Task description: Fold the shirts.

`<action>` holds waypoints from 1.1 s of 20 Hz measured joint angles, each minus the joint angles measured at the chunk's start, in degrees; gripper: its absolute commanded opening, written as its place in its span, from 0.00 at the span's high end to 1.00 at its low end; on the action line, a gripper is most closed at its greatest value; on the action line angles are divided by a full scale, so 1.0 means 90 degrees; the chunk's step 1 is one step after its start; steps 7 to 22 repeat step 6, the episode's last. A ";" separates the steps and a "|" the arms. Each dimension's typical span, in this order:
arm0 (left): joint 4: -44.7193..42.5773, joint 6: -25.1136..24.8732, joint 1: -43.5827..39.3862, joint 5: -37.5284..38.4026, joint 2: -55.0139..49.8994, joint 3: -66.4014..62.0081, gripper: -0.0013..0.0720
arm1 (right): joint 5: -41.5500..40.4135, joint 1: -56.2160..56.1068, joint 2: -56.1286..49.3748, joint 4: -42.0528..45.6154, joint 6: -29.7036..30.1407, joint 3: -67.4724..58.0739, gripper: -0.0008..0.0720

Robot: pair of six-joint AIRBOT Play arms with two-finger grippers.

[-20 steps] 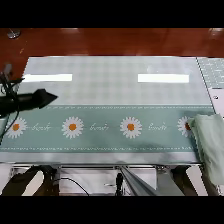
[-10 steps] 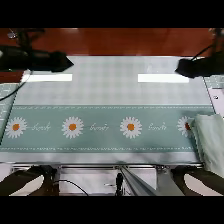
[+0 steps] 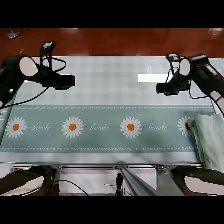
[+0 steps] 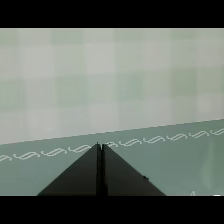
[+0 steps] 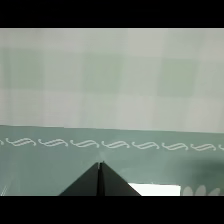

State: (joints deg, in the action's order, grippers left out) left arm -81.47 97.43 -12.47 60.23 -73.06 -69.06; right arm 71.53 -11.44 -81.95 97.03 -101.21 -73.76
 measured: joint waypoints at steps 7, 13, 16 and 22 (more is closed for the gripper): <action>-0.0114 0.0078 0.0005 0.0019 -0.0056 0.0019 0.93 | 0.0049 -0.0036 -0.0061 0.0078 -0.0053 0.0000 0.97; -0.0114 0.0078 0.0005 0.0019 -0.0056 0.0019 0.93 | 0.0049 -0.0036 -0.0061 0.0078 -0.0053 0.0000 0.97; -0.0114 0.0078 0.0005 0.0019 -0.0056 0.0019 0.93 | 0.0049 -0.0036 -0.0061 0.0078 -0.0053 0.0000 0.97; -0.0114 0.0078 0.0005 0.0019 -0.0056 0.0019 0.93 | 0.0049 -0.0036 -0.0061 0.0078 -0.0053 0.0000 0.97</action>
